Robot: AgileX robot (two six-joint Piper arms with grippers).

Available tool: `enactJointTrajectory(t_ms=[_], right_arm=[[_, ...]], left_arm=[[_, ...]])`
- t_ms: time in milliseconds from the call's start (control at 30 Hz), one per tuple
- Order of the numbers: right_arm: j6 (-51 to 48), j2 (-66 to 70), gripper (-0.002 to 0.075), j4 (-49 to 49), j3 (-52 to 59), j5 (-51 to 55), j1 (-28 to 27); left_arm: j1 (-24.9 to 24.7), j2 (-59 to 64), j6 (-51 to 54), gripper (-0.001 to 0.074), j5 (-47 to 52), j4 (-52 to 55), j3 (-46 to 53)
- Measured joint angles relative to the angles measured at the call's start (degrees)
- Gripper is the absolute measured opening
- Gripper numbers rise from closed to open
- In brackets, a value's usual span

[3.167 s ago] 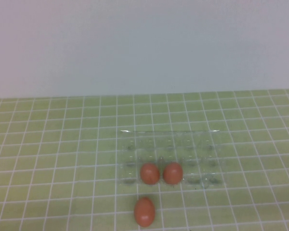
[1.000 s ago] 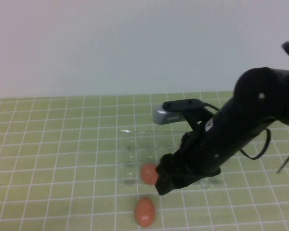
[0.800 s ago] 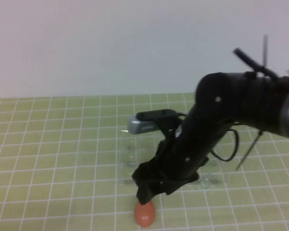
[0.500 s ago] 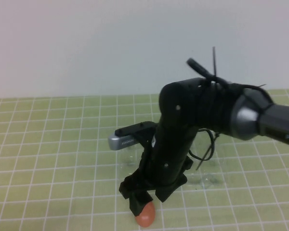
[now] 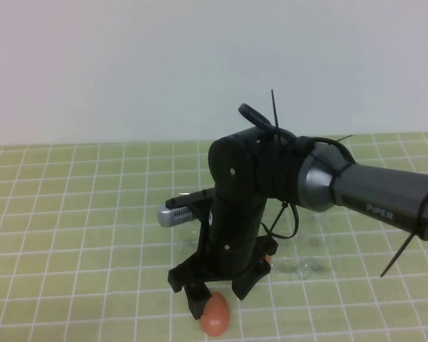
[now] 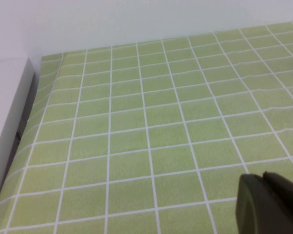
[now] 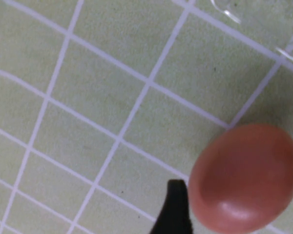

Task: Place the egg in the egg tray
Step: Pick up the egg

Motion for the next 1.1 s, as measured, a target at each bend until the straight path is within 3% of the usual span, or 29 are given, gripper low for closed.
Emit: enactJointTrajectory(t_ms=[433,733,1100], right_arm=[[0.69,3.01,0.0588,0.00,-0.65,-2.60,0.34],[0.67,4.27,0.0428,0.44,-0.74,-3.24,0.34],[-1.15,1.97,0.0395,-0.42,-0.74,-3.41,0.37]], left_arm=[[0.00,0.00,0.04,-0.0001,0.00,0.00,0.00],[0.00,0.00,0.04,-0.0001,0.00,0.00,0.00],[0.00,0.00,0.04,-0.0001,0.00,0.00,0.00]])
